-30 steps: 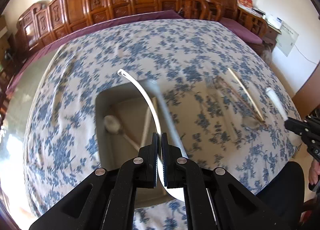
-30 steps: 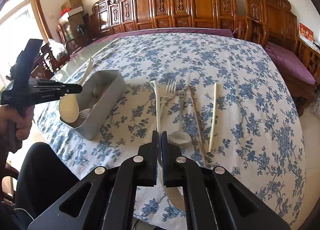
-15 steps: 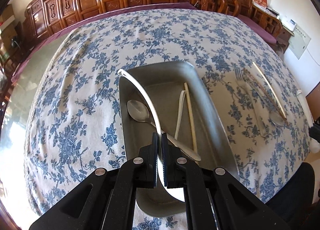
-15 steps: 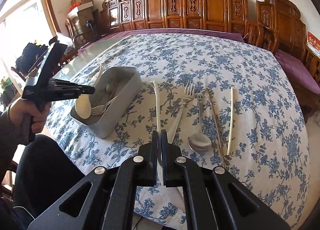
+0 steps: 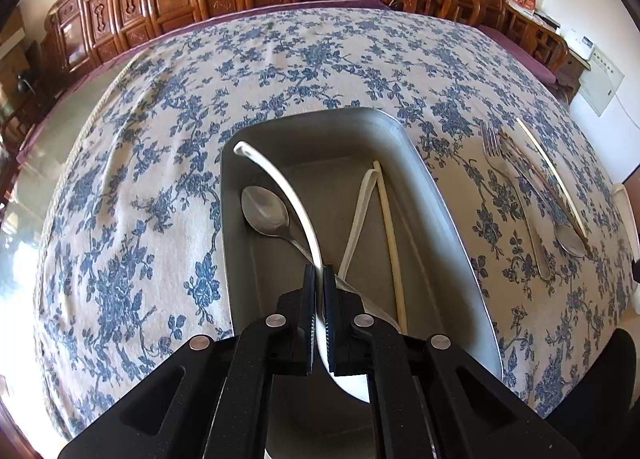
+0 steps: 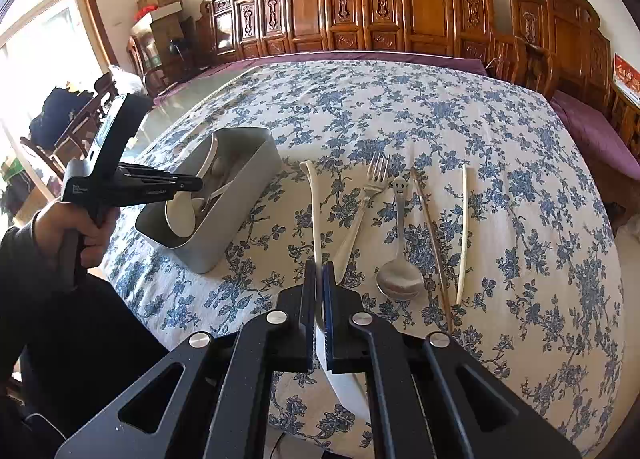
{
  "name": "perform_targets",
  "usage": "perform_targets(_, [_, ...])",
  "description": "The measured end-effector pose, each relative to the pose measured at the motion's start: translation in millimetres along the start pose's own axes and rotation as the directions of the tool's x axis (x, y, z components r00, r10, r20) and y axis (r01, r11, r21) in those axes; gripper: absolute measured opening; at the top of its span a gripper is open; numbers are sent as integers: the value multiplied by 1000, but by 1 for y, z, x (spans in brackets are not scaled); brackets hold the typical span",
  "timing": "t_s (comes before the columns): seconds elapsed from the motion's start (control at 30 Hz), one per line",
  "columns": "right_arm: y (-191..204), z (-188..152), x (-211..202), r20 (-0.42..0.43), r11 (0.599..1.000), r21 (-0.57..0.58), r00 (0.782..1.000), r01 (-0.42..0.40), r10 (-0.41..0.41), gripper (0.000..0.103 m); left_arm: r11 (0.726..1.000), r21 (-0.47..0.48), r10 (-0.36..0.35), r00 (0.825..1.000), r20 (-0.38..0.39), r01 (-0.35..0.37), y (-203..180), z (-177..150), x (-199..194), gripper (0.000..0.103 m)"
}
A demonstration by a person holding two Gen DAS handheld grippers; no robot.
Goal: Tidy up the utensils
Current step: 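Carry the plastic utensil into the tray and open the left gripper while the right holds its piece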
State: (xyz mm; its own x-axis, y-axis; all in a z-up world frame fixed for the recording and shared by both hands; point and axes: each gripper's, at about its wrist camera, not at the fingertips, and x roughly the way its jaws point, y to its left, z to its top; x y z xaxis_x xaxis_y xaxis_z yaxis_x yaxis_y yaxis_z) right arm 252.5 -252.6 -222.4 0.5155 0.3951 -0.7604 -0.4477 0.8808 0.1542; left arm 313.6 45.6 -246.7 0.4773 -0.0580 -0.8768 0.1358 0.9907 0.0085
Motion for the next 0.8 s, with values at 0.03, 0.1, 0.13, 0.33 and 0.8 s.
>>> perform_targets(0.03, [1, 1, 1, -1, 1000, 1, 1000, -2, 2, 5, 1000, 2, 0, 1000, 5, 0, 0, 0, -1, 4])
perform_targets(0.1, [4, 4, 5, -3, 1000, 2, 1000, -5, 5, 5, 1000, -2, -2, 1000, 21, 3, 2, -2, -3, 8])
perform_targets(0.13, [6, 5, 6, -2, 1000, 2, 1000, -6, 6, 5, 1000, -4, -5, 1000, 28, 5, 4, -2, -4, 9])
perform_targets(0.33, [21, 24, 19, -2, 1000, 6, 1000, -27, 27, 5, 997, -54, -46, 996, 72, 50, 19, -7, -15, 9])
perform_targets(0.8, [88, 79, 72, -19, 993, -22, 993, -119, 118, 5, 991, -112, -62, 988, 139, 78, 56, -13, -41, 9])
